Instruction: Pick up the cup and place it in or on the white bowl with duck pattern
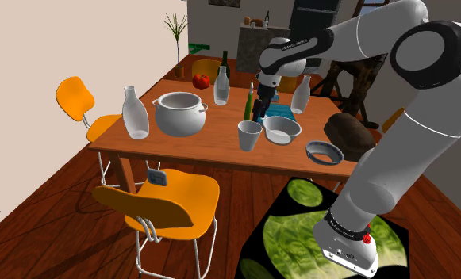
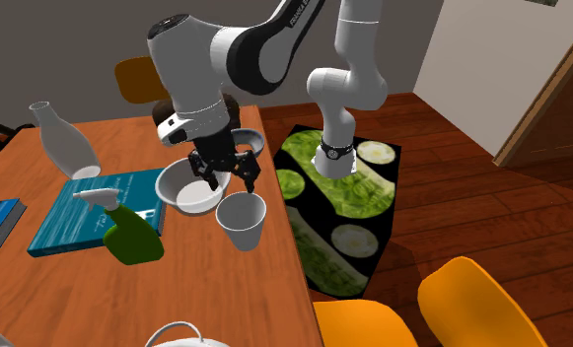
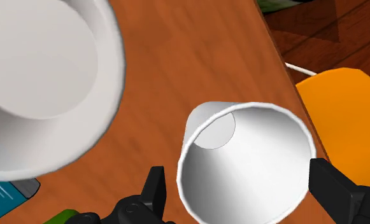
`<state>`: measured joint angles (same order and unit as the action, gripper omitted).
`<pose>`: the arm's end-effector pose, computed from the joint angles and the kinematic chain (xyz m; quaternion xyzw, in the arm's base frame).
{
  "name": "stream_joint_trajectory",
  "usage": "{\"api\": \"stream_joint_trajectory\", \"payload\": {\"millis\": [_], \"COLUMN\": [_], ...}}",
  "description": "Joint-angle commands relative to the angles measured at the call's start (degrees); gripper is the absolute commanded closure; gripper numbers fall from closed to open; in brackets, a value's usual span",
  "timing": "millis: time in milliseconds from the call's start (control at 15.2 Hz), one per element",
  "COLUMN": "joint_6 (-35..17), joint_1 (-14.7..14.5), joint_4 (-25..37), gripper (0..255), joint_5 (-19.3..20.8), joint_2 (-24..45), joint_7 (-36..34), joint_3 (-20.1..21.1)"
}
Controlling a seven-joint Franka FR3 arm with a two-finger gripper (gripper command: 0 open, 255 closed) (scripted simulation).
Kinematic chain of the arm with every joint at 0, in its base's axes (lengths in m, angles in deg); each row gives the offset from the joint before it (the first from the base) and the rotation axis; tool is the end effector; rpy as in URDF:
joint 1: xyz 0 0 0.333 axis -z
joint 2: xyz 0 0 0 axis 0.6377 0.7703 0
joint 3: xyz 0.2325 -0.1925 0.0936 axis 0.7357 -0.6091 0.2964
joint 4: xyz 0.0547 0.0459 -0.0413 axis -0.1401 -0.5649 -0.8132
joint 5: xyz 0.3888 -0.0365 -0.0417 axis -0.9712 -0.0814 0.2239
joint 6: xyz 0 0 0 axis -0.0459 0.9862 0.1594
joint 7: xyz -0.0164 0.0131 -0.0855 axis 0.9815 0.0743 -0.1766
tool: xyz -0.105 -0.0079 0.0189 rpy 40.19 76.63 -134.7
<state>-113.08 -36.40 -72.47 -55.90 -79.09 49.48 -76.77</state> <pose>0.4714 -0.1798 0.4256 -0.9945 -0.0511 -0.0076 0.0910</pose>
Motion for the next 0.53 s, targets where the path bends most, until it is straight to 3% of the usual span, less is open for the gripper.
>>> {"api": "stream_joint_trajectory", "payload": {"millis": [0,132,462], "joint_6": [-1.1,-1.7,-5.3], "joint_1": [0.4,1.0,0.8], "joint_4": [2.6,5.5,3.3], "gripper": [0,0,0], "joint_5": [-2.1,-4.4,-5.5], "joint_2": [4.5,9.0,10.5], "joint_7": [3.2,5.8,6.5], "joint_3": [-1.2,-1.8,-1.4]}}
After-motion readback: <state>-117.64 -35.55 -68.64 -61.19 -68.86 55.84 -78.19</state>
